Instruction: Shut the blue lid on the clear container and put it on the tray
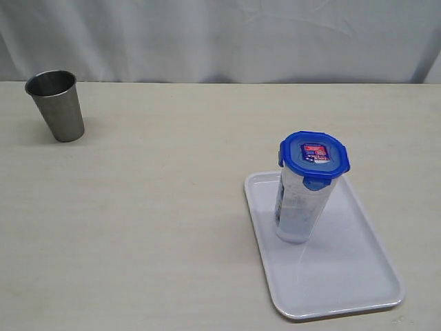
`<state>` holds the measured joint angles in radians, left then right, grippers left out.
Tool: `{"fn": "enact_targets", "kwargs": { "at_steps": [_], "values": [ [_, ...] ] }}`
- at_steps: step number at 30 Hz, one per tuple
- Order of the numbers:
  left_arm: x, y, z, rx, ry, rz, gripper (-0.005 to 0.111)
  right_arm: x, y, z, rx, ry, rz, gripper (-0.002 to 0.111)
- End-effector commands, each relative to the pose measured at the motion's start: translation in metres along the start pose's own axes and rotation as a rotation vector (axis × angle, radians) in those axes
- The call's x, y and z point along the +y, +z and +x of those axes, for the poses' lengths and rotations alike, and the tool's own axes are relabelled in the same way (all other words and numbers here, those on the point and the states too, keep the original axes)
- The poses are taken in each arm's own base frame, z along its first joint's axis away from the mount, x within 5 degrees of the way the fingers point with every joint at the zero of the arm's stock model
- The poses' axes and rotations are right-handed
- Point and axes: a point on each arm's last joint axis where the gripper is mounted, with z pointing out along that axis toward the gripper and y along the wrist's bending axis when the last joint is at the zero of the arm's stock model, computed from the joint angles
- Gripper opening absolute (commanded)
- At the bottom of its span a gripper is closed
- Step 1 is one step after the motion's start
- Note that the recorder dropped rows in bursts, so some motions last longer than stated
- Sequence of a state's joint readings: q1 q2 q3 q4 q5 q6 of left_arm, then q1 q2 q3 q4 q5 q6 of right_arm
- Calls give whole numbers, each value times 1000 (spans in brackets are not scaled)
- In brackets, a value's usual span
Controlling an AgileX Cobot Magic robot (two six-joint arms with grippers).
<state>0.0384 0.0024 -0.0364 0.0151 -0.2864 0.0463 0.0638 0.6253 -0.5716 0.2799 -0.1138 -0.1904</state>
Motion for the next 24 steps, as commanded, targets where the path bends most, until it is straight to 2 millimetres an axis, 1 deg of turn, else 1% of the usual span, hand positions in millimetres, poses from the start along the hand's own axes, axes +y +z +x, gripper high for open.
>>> {"fn": "enact_targets", "kwargs": {
  "at_steps": [1, 11, 15, 21, 24],
  "values": [
    [1, -2, 11, 20, -21, -20, 0, -1, -1, -1, -11, 5, 5, 4],
    [-1, -4, 28, 209, -15, -7, 0, -1, -1, -1, -16, 5, 5, 4],
    [-1, -8, 41, 357, -16, 2, 0, -1, -1, -1, -16, 5, 5, 4],
    [-3, -21, 64, 653, 7, 22, 0, -1, -1, -1, -17, 5, 6, 4],
    [-3, -21, 64, 651, 6, 21, 0, -1, -1, -1, -17, 5, 6, 4]
  ]
}}
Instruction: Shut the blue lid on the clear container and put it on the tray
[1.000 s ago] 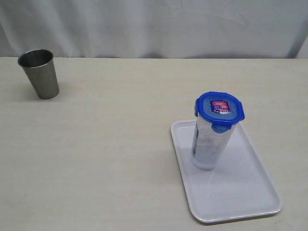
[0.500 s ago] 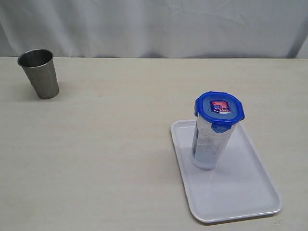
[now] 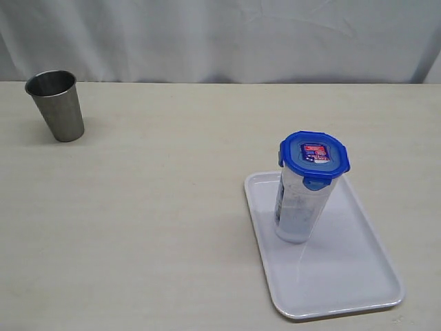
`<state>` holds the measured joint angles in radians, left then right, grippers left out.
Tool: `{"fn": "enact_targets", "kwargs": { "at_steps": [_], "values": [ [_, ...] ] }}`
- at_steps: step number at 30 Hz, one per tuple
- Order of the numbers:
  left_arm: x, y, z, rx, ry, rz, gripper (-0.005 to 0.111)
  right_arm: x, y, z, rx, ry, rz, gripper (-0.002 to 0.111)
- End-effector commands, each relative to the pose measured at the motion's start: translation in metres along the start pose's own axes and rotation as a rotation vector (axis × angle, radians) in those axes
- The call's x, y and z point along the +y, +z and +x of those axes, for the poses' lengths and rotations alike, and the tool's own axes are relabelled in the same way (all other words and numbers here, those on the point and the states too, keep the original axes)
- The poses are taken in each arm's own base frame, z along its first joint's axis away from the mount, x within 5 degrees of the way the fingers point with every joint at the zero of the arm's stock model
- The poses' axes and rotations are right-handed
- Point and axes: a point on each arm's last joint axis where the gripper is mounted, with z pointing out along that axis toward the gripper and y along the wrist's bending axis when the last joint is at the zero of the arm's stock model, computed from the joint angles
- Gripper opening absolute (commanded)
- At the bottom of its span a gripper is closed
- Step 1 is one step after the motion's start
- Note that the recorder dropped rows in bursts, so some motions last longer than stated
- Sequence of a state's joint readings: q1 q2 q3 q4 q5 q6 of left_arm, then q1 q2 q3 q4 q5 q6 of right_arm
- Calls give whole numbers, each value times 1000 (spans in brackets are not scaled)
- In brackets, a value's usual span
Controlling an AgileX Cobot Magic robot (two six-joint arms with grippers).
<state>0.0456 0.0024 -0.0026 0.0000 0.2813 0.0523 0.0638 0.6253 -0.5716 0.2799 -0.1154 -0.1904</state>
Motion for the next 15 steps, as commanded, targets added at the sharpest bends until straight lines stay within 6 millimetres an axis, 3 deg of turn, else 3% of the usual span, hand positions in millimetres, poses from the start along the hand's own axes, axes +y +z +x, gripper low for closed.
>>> {"fn": "enact_targets", "kwargs": {
  "at_steps": [1, 15],
  "values": [
    [0, 0, 5, 50, 13, -6, 0, -1, -1, -1, -16, 5, 5, 4],
    [0, 0, 4, 40, 11, -5, 0, -1, -1, -1, -16, 5, 5, 4]
  ]
}}
